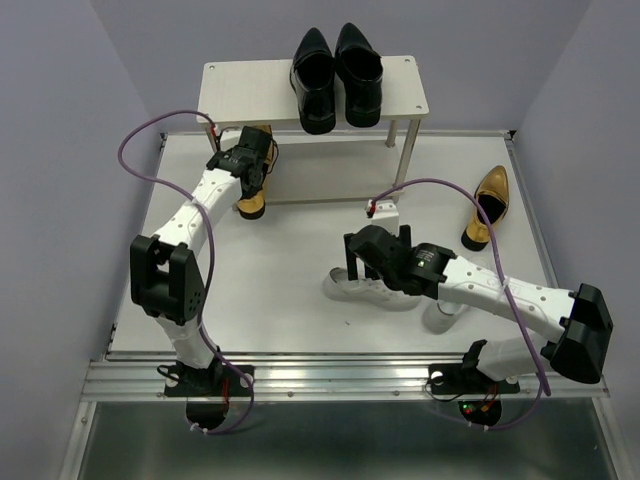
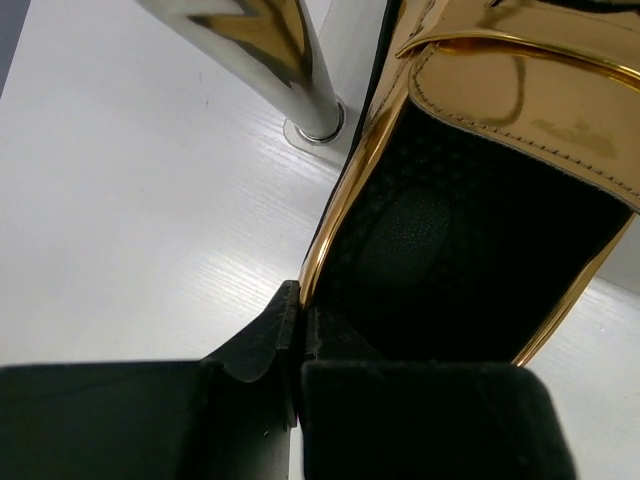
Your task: Place and organize the shoes onto the shoe shelf
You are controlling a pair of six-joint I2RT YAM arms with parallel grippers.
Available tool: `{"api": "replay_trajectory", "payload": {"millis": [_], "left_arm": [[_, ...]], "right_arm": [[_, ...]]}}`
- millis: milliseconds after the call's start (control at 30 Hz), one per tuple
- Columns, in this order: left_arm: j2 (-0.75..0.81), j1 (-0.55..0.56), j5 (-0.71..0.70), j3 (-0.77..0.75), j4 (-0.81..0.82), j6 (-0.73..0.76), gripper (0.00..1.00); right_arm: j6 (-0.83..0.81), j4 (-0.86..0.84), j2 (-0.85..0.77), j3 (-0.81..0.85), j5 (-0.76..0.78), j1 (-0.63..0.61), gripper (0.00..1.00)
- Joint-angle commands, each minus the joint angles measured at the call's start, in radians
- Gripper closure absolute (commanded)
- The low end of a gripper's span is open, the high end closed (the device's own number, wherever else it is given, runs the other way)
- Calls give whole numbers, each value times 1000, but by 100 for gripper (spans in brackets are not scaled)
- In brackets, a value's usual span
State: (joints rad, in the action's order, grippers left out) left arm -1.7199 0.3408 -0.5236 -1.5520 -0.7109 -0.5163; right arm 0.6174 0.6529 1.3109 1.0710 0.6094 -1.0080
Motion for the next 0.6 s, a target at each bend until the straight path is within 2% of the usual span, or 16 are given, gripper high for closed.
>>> {"api": "replay_trajectory", "payload": {"millis": [0,233,567], "left_arm": [[2,-13,-36,-75,146,7,100],[-63,-31,-7,-105,176,4,100],[-60,-31,2,-34,243,-16,100]], "right_arm": [[7,7,-4,41,20,0,0],[16,7,-6,33,24,0,0],[12,11,-2,33,21,0,0]]}}
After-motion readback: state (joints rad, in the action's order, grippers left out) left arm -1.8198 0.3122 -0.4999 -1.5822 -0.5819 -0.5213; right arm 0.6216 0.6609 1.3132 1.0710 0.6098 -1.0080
